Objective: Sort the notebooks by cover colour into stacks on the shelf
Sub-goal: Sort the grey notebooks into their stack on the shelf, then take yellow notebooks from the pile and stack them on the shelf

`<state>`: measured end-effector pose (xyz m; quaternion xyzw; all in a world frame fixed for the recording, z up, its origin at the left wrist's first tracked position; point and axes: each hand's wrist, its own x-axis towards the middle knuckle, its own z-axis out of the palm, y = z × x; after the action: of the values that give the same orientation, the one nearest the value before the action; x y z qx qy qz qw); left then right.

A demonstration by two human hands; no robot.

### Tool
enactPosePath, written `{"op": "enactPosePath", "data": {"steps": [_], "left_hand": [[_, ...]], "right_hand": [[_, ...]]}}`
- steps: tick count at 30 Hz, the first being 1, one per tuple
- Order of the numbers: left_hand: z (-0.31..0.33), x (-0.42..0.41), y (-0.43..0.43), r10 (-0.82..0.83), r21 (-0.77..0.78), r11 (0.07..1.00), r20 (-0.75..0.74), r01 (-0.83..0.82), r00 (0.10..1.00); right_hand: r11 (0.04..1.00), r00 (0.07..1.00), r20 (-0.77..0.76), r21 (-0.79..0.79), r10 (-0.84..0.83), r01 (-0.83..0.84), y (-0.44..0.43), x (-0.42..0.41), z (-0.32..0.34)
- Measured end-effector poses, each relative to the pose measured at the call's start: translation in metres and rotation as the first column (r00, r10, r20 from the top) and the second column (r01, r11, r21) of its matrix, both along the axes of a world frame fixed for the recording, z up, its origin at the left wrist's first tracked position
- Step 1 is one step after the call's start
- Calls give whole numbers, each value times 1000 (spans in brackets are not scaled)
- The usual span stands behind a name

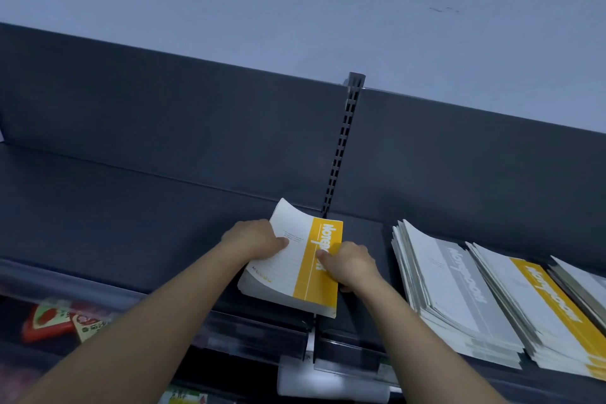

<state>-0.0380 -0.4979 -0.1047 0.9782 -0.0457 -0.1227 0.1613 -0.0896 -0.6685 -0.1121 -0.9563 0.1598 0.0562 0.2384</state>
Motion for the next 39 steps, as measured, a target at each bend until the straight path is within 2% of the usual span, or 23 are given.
{"op": "enactPosePath", "data": {"steps": [4,7,10,13,17,22,27,30,35,39], "left_hand": [[-1,-5,-1,16,3,1000,18,-16,1000],[2,-8,-3,23,27,999,47,-24,999],[10,-18,-11,29,97,994,244,-54,969],[22,-29,-31,-15,99,995,446,-33,895],[32,-42,-73,-117,86,993,501,85,857],[33,-61,-130,-220,59,974,452,217,864],[19,-77,-184,-216,-76,964,331,254,919],[10,-84,-207,-134,-248,951,209,185,969],[7,-94,-230,5,-423,906,39,12,999],[9,-95,-235,120,-610,774,-118,-168,986]], "right_hand": [[1000,1000,4,-3,-19,19,1,-1,-1],[999,992,110,0,-54,54,4,-7,0],[998,953,299,-34,-36,49,1,-19,7],[993,868,495,-112,26,34,-13,-29,22],[973,819,573,-198,18,117,-53,-41,37],[933,888,447,-263,-110,247,-119,-61,36],[964,957,261,-194,-127,180,-168,-80,21],[981,980,189,-170,-61,94,-186,-86,10],[995,991,130,-93,-19,32,-199,-88,0],[999,986,165,-41,-2,8,-205,-90,-5]]}}
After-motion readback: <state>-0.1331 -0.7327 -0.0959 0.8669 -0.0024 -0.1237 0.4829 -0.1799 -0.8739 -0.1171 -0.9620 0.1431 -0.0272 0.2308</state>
